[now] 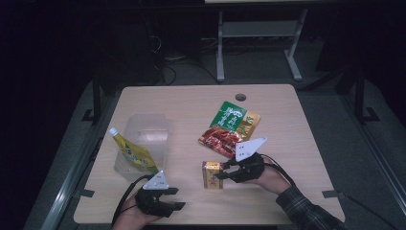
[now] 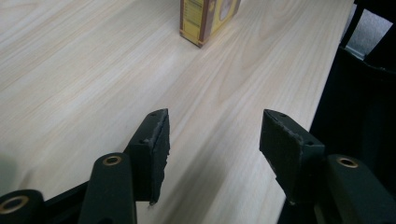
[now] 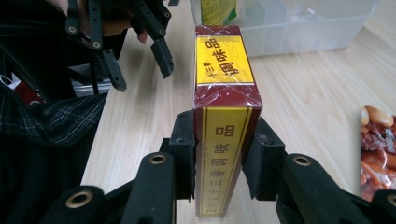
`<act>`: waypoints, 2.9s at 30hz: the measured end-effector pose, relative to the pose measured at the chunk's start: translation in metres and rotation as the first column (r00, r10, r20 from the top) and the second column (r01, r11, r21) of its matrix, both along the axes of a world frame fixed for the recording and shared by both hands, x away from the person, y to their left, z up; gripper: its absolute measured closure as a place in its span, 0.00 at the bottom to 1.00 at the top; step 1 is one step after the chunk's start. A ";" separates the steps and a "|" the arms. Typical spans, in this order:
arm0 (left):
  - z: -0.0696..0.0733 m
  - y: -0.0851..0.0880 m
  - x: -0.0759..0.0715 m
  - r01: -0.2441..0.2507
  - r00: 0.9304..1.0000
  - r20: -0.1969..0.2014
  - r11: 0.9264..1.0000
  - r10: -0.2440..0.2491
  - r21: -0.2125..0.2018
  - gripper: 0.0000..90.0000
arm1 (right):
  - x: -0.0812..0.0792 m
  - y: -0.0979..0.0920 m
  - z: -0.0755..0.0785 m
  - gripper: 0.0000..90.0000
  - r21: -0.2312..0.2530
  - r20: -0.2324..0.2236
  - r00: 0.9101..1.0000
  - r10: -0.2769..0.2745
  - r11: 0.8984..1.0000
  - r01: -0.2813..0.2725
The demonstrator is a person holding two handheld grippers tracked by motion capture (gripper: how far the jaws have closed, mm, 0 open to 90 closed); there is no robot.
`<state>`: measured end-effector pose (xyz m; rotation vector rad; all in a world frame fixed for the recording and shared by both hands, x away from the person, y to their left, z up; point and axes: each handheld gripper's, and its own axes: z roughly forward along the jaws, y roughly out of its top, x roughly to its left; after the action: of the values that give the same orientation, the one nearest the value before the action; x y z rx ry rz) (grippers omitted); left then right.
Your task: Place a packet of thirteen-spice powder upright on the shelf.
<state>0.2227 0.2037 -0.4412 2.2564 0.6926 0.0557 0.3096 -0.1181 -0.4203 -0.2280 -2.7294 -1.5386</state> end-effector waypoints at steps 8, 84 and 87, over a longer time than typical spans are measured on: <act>0.000 0.008 -0.006 -0.017 1.000 -0.007 1.000 0.017 -0.009 0.41 | 0.006 0.009 0.014 0.75 0.016 0.040 0.999 -0.022 1.000 0.021; -0.002 -0.005 -0.008 0.071 0.997 -0.024 0.997 -0.071 -0.009 0.38 | 0.102 0.216 0.027 0.74 0.023 0.091 0.993 0.072 0.997 -0.075; -0.002 -0.005 -0.008 0.073 0.997 -0.022 0.997 -0.073 -0.010 0.38 | 0.103 0.219 0.020 0.74 0.001 0.077 0.995 0.069 0.998 -0.069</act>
<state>0.2146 0.1985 -0.4432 2.2744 0.6205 -0.0089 0.4128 0.1007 -0.4005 -0.0748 -2.7596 -1.5668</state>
